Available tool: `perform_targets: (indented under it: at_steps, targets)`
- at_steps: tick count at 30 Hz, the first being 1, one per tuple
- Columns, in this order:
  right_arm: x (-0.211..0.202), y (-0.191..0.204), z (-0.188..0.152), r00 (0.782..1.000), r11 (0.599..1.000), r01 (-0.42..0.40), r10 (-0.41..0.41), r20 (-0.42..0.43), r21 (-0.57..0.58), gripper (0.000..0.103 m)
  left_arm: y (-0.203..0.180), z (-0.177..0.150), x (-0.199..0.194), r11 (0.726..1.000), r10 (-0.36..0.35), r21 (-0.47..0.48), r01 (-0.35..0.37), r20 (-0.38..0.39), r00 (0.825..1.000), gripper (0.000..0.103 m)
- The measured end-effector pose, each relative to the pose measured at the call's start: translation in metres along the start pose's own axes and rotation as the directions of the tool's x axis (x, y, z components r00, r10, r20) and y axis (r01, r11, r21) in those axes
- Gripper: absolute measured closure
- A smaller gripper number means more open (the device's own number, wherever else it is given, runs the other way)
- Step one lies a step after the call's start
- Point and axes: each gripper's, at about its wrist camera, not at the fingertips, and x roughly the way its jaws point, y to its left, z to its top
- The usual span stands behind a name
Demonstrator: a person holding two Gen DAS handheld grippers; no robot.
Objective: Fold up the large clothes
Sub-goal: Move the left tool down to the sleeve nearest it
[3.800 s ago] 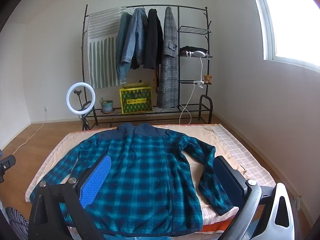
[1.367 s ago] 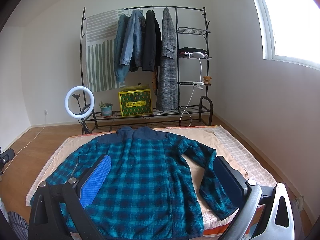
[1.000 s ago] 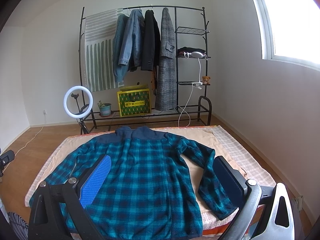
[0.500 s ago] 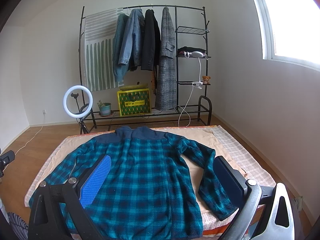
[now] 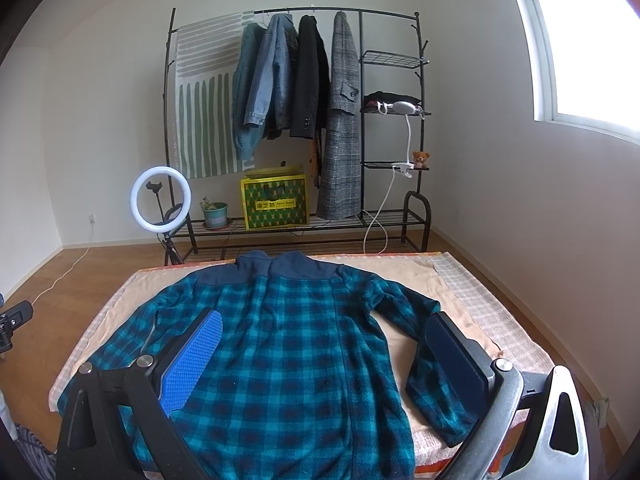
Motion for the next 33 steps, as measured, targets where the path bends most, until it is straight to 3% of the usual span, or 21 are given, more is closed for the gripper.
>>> perform_targets:
  at_steps: [5,12,19,22,26,31,33]
  targets:
    - [0.017,0.012,0.003,0.999,0.999,-0.043,0.042,-0.019,-0.019,0.0,0.015,0.002,0.015,1.0,-0.001,0.007,0.001,-0.023,1.0,0.0]
    - [0.046,0.047,0.012,0.987,0.986,-0.156,0.154,-0.041,-0.061,0.0,0.066,0.001,0.057,0.999,0.017,-0.039,-0.022,-0.106,0.994,0.0]
    - [0.091,0.074,0.015,0.963,0.967,-0.254,0.252,-0.097,-0.009,0.0,0.121,-0.012,0.1,0.996,-0.018,-0.089,0.004,-0.155,0.988,0.0]
    - [0.108,0.088,0.012,0.953,0.958,-0.287,0.286,-0.095,0.001,0.0,0.14,-0.019,0.118,0.997,0.021,-0.071,-0.033,-0.171,0.985,0.0]
    - [0.129,0.117,0.008,0.95,0.952,-0.297,0.287,-0.12,-0.077,0.0,0.161,-0.028,0.142,0.996,0.041,-0.071,-0.059,-0.23,0.972,0.0]
    - [0.157,0.142,-0.004,0.928,0.938,-0.337,0.316,-0.194,-0.084,0.0,0.197,-0.046,0.174,0.986,0.014,-0.153,-0.067,-0.327,0.945,0.0]
    - [0.171,0.143,-0.01,0.897,0.924,-0.378,0.351,-0.269,-0.058,0.0,0.215,-0.054,0.185,0.974,-0.031,-0.219,-0.052,-0.361,0.932,0.001]
